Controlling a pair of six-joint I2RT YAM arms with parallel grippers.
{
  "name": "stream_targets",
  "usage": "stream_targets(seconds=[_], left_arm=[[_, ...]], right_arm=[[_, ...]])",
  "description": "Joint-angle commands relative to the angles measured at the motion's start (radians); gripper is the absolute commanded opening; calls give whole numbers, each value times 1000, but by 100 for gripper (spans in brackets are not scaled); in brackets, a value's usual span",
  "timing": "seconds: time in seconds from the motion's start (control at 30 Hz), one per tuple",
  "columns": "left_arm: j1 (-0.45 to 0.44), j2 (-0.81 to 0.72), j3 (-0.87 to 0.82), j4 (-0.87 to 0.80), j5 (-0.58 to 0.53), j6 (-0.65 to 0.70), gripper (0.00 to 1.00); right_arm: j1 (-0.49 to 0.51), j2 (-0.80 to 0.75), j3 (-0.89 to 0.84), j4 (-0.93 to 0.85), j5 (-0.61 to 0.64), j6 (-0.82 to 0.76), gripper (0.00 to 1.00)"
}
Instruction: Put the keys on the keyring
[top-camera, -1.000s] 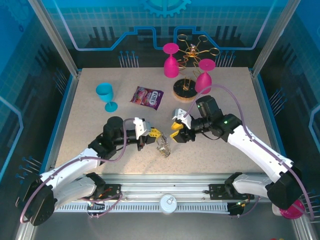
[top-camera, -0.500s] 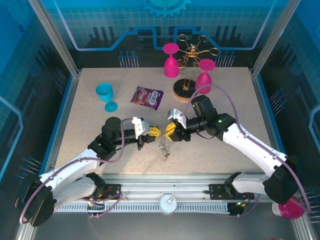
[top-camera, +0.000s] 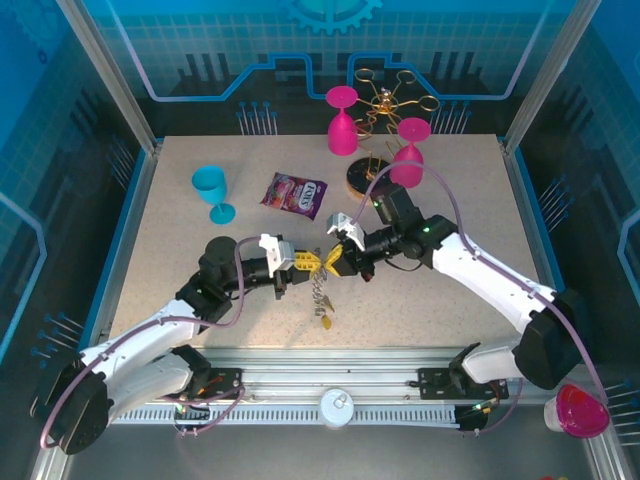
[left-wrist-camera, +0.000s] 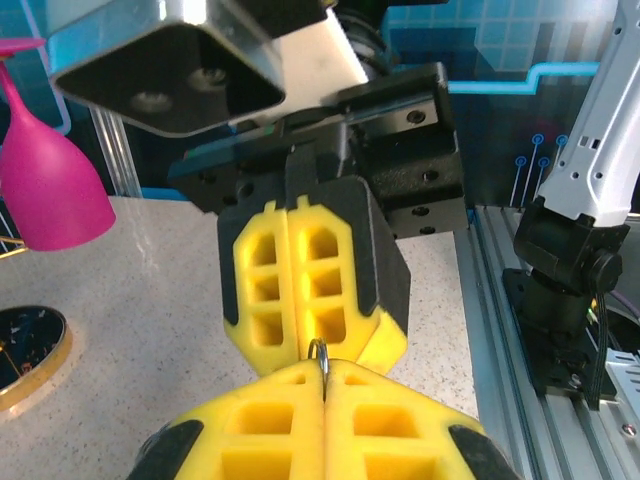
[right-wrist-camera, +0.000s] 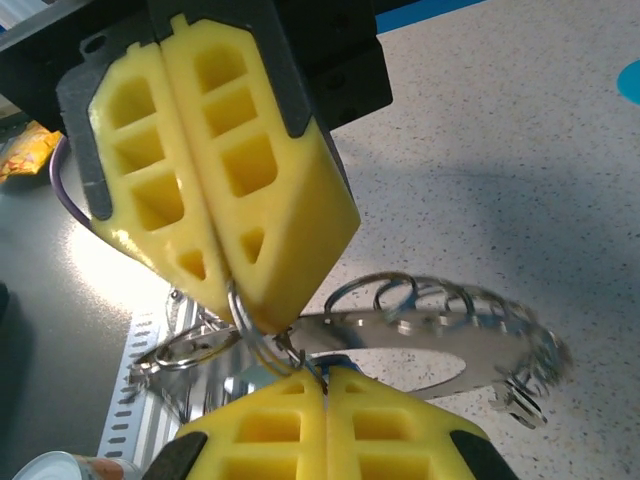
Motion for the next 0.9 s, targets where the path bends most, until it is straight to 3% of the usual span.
stream_targets(seconds=[0.0,0.1,0.2,0.27,0.4,0.53,0.73,0.87], left_arm=[[-1,14,-16,204,34,-29,0],[4,26,-30,265,21,-43,0],[9,31,-39,284,5,-51,0],[12,33,-51,299,-11,-60,0],[22,45,-65,342,-30,-101,0],[22,66,-73,397,-56,-150,0],[22,88,-90,471,-104,-227,0],[22,97,-95,494,-111,-253,0]], right_arm=[[4,16,39,-30,-23,-5,10],[-10,-5,39,-28,-14,7,17],[-22,-39,31,-24,6,22,38],[-30,-90,-2,11,48,43,43],[-43,-243,-147,168,169,84,48],[8,-349,-280,331,306,111,53],[137,-343,-365,492,522,120,54],[153,-302,-383,586,519,160,55]])
